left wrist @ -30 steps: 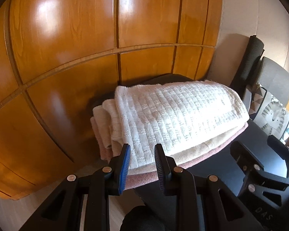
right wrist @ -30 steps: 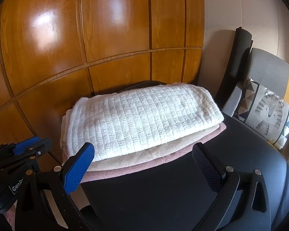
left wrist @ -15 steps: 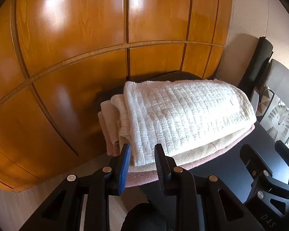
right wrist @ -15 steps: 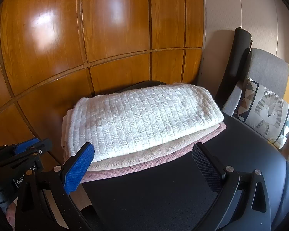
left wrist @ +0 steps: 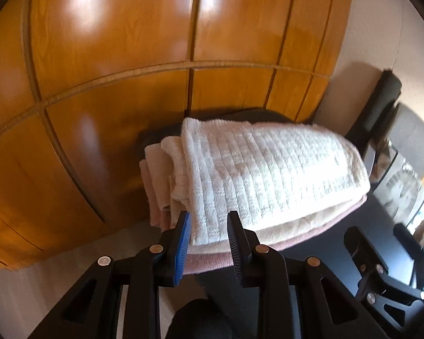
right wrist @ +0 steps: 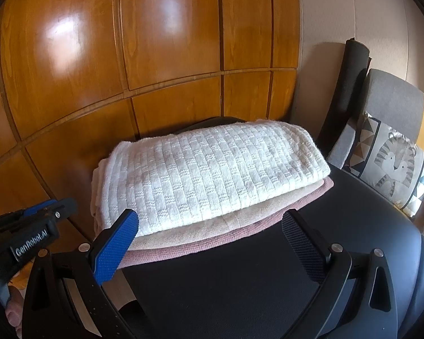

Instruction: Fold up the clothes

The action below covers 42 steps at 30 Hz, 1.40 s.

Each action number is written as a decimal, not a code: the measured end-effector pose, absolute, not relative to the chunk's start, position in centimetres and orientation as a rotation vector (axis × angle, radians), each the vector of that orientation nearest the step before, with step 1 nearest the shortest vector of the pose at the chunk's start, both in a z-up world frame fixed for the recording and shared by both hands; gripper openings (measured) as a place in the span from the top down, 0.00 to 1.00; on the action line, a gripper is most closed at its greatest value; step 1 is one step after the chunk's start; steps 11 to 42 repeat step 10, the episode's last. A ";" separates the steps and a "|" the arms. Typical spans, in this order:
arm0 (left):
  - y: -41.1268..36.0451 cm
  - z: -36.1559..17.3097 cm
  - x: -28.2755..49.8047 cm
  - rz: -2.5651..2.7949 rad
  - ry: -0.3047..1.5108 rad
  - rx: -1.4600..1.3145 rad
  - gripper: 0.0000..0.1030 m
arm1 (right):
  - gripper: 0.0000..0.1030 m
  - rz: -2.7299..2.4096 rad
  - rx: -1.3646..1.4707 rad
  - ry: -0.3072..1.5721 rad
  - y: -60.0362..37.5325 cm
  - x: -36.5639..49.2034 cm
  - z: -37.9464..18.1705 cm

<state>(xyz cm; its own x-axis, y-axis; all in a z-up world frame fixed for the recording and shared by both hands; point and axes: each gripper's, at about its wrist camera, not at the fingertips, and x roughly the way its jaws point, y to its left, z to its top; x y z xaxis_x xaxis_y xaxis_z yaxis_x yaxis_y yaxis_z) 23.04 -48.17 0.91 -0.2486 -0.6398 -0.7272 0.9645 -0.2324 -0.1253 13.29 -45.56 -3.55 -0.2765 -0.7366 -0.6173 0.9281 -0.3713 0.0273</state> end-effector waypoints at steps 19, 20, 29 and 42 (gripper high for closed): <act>-48.0 0.6 23.5 -1.683 0.596 0.587 0.74 | 0.00 -1.861 0.697 0.408 -45.6 12.6 -4.3; -48.0 0.6 23.5 -1.683 0.596 0.587 0.74 | 0.00 -1.861 0.697 0.408 -45.6 12.6 -4.3; -48.0 0.6 23.5 -1.683 0.596 0.587 0.74 | 0.00 -1.861 0.697 0.408 -45.6 12.6 -4.3; -48.0 0.6 23.5 -1.683 0.596 0.587 0.74 | 0.00 -1.861 0.697 0.408 -45.6 12.6 -4.3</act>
